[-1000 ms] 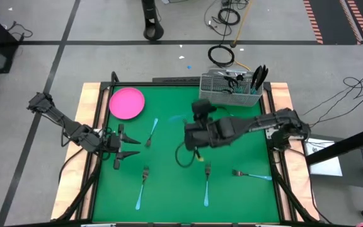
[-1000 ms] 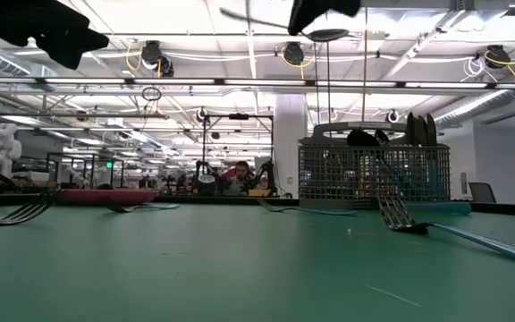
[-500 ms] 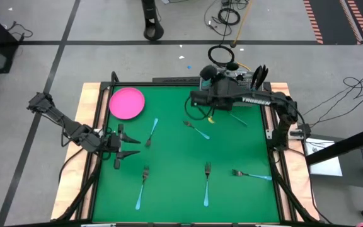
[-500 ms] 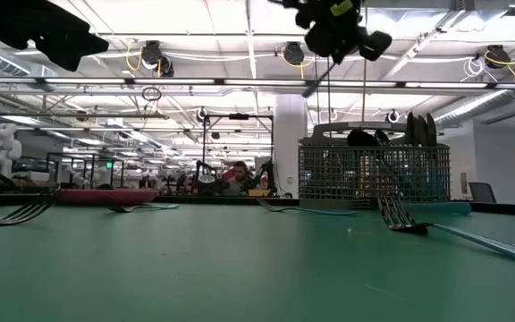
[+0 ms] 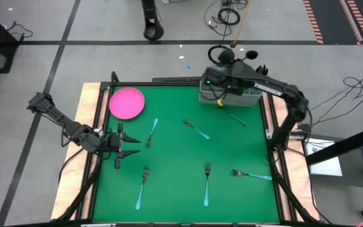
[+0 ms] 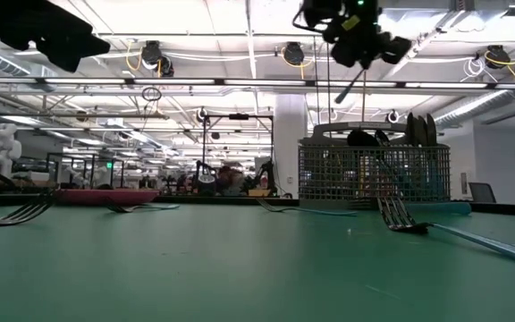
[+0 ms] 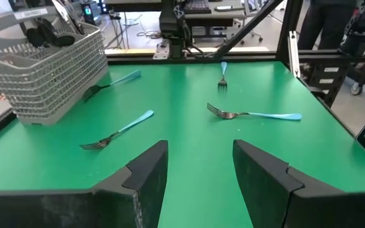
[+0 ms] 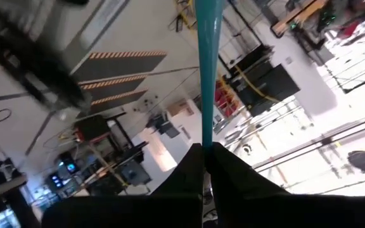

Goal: Sort silverware
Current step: Put the blue spoon into the gray silverware basket

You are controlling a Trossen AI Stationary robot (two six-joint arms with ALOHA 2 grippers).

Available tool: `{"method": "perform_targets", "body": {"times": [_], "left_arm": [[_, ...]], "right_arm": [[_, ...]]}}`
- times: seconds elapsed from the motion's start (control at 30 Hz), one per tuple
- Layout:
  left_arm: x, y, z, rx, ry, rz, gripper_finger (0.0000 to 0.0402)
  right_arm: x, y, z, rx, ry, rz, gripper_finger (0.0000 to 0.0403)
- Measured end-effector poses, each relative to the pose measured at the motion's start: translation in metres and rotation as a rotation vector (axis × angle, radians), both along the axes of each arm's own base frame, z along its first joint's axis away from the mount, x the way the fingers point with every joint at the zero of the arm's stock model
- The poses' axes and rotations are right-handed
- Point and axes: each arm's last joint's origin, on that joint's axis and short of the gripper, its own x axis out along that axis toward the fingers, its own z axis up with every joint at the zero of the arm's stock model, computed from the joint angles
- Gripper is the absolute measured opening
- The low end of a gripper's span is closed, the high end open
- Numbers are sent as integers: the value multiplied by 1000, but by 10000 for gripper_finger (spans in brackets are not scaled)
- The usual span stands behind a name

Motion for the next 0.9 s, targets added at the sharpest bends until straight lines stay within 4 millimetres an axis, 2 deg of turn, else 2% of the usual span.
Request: {"method": "perform_targets", "body": {"times": [0.1, 0.17, 0.3, 0.4, 0.57, 0.9], "left_arm": [[0, 0, 0, -28, 0, 7, 180], [1, -1, 1, -46, -13, 11, 180], [10, -1, 10, -47, -111, 50, 180], [20, 1, 14, -31, -166, 64, 180], [36, 13, 15, -29, -199, 121, 180], [59, 42, 11, -81, -216, 56, 180]], "right_arm": [[-25, 5, -1, 10, 21, -15, 0], [-42, 10, -9, 30, 66, -22, 0], [-70, 17, -35, 100, 223, -18, 0], [-84, 20, -57, 152, 355, -11, 0], [-92, 17, -79, 94, 438, -33, 0], [-84, 10, -87, 98, 440, -27, 0]]}}
